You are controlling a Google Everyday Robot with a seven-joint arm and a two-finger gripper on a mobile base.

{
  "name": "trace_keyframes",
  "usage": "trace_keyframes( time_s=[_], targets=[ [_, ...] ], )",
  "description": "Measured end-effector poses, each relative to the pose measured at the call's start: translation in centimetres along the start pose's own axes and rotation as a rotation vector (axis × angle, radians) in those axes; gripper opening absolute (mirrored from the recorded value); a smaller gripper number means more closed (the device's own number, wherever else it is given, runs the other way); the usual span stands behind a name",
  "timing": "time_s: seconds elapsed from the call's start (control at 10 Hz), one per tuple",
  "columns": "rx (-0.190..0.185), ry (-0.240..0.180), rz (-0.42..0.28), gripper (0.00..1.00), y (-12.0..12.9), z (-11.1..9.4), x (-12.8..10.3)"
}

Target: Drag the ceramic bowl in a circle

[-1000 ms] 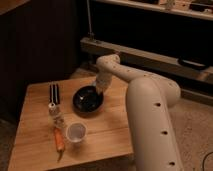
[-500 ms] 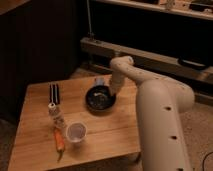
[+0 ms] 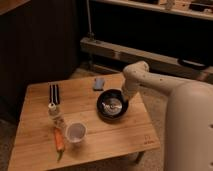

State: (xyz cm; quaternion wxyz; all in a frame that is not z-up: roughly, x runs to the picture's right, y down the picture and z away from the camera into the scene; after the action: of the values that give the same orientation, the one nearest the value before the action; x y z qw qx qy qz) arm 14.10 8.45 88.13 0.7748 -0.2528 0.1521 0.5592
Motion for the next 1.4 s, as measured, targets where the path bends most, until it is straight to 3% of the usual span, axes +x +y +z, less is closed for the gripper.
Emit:
trace_keyframes(
  time_s=[0.2, 0.7, 0.9, 1.4],
  targets=[
    [0.031, 0.027, -0.033, 0.00, 0.0, 0.1, 3.5],
    [0.011, 0.042, -0.231, 0.00, 6.4, -1.6, 8.3],
    [-0.001, 0.021, -0.310, 0.00, 9.4, -2.2, 7.1],
    [-0.046, -0.028, -0.426, 0.00, 15.6, -2.2, 1.1]
  ],
)
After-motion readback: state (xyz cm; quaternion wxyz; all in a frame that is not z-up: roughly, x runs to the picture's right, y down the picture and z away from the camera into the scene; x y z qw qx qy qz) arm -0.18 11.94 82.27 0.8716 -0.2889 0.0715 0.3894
